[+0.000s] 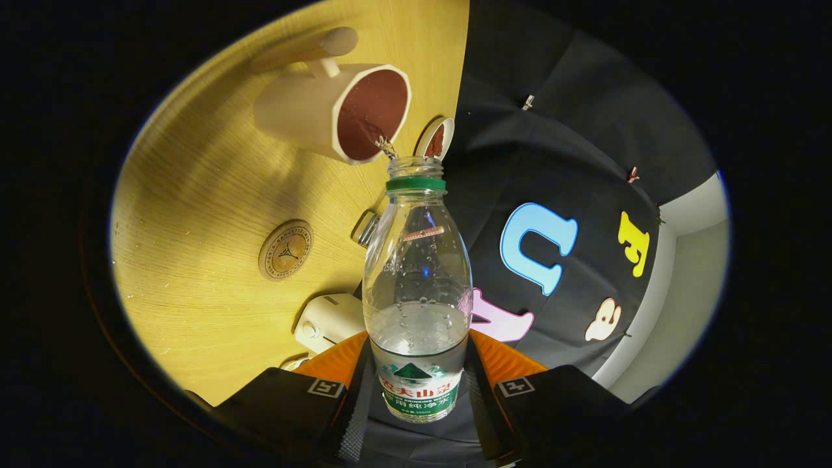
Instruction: Take the bottle from table, then pour the juice into the cup, finally place the bottle on the coaster
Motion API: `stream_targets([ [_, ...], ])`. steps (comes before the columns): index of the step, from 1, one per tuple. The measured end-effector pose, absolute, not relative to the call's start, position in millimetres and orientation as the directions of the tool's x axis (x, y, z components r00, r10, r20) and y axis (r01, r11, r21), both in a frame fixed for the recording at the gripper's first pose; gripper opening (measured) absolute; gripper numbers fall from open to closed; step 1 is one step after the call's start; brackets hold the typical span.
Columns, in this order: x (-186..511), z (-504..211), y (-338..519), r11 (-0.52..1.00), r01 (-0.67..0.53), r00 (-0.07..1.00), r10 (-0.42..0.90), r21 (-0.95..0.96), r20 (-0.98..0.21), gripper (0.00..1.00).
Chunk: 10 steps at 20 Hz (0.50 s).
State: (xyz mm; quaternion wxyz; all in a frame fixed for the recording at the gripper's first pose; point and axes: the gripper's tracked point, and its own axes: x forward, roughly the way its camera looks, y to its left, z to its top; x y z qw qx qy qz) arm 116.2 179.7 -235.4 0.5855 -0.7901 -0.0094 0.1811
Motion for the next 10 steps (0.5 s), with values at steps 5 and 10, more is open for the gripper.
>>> stream_targets([
  [5, 114, -225, 186, -0.371, -0.137, 0.940, 0.243, -0.919, -0.238, 0.70],
  [10, 115, -218, 197, -0.409, -0.097, 0.936, 0.272, -0.907, -0.222, 0.70],
])
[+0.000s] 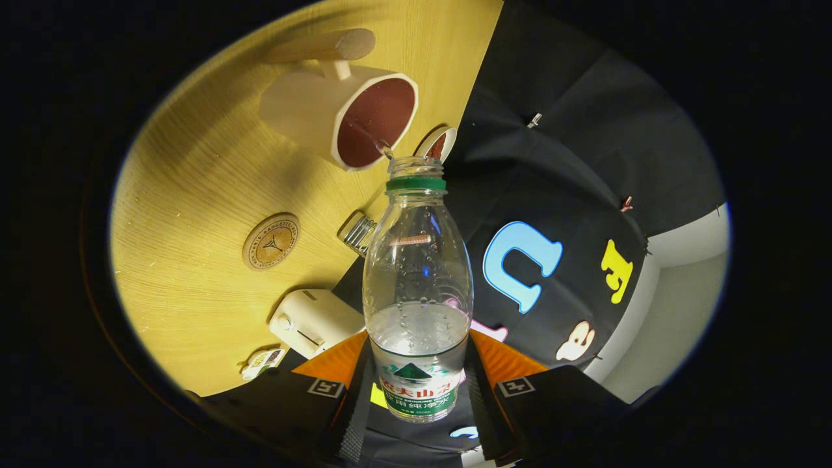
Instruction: Take the bottle from table, then pour the juice into the cup, finally place the bottle on the coaster
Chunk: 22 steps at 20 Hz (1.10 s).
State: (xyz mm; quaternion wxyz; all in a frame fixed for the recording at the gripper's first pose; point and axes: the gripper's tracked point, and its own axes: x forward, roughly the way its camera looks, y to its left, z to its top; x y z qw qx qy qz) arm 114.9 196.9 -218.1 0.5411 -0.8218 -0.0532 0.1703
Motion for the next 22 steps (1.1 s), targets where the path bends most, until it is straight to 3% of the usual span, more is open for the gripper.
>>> stream_targets([
  [14, 122, -223, 201, -0.436, -0.107, 0.924, 0.289, -0.894, -0.251, 0.70],
  [18, 116, -236, 196, -0.314, -0.216, 0.920, 0.251, -0.924, -0.300, 0.70],
  [22, 100, -261, 190, -0.098, -0.382, 0.897, 0.201, -0.919, -0.394, 0.70],
])
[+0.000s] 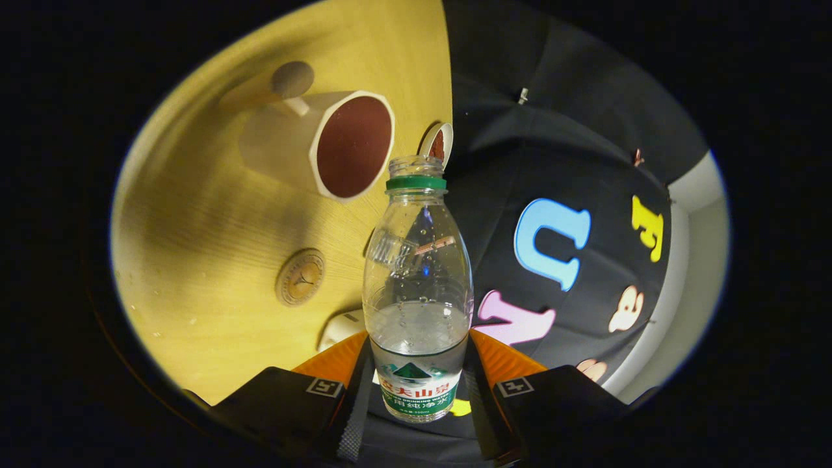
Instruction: Take the bottle from table, then pour the juice into the cup, finally place the bottle on the coaster
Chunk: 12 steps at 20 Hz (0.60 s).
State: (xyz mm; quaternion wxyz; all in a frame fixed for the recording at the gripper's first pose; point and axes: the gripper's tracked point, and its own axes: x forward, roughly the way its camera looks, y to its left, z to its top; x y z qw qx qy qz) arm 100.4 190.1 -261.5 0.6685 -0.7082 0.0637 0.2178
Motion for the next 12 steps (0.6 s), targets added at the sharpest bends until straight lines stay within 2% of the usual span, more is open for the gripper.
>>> stream_targets([
  [6, 81, -275, 192, 0.236, -0.503, 0.862, 0.200, -0.832, -0.465, 0.70],
  [12, 71, -280, 198, 0.636, -0.502, 0.852, 0.246, -0.586, -0.463, 0.70],
])
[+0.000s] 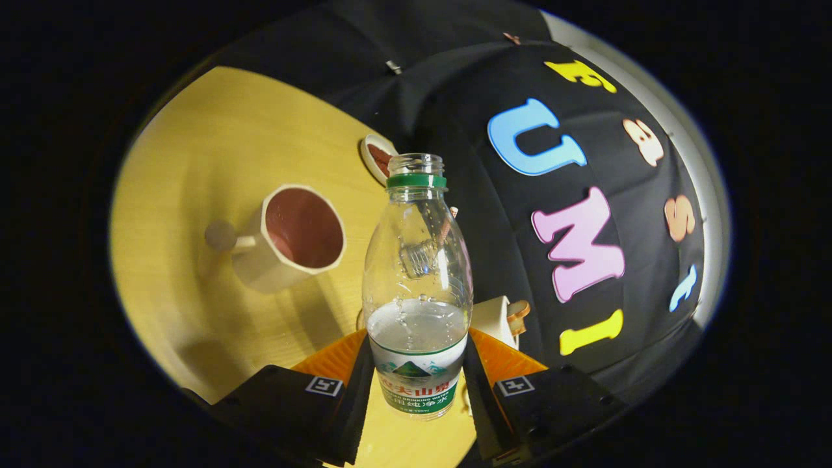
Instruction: Take the bottle from table, then pour the juice into the cup, finally place the bottle on the coaster
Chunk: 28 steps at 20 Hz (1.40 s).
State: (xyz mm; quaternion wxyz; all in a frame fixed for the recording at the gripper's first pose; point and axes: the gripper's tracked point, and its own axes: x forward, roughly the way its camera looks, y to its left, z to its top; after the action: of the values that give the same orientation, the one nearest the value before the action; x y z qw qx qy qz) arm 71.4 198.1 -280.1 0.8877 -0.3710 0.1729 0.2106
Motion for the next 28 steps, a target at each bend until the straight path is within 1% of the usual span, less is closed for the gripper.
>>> stream_targets([
  [3, 72, -271, 200, 0.751, -0.454, 0.874, 0.269, -0.479, -0.405, 0.71],
  [5, 81, -263, 195, 0.823, -0.404, 0.893, 0.259, -0.399, -0.369, 0.70],
  [7, 94, -260, 189, 0.883, -0.345, 0.912, 0.236, -0.318, -0.335, 0.71],
  [10, 120, -270, 180, 0.931, -0.256, 0.933, 0.169, -0.259, -0.317, 0.70],
  [16, 161, -301, 190, 0.982, -0.170, 0.943, 0.138, -0.080, -0.304, 0.71],
  [21, 184, -322, 187, 0.993, -0.115, 0.941, 0.110, 0.005, -0.321, 0.73],
  [25, 195, -333, 188, 0.993, -0.094, 0.937, 0.114, 0.077, -0.331, 0.73],
  [28, 199, -335, 186, 0.992, -0.082, 0.936, 0.109, 0.094, -0.334, 0.74],
])
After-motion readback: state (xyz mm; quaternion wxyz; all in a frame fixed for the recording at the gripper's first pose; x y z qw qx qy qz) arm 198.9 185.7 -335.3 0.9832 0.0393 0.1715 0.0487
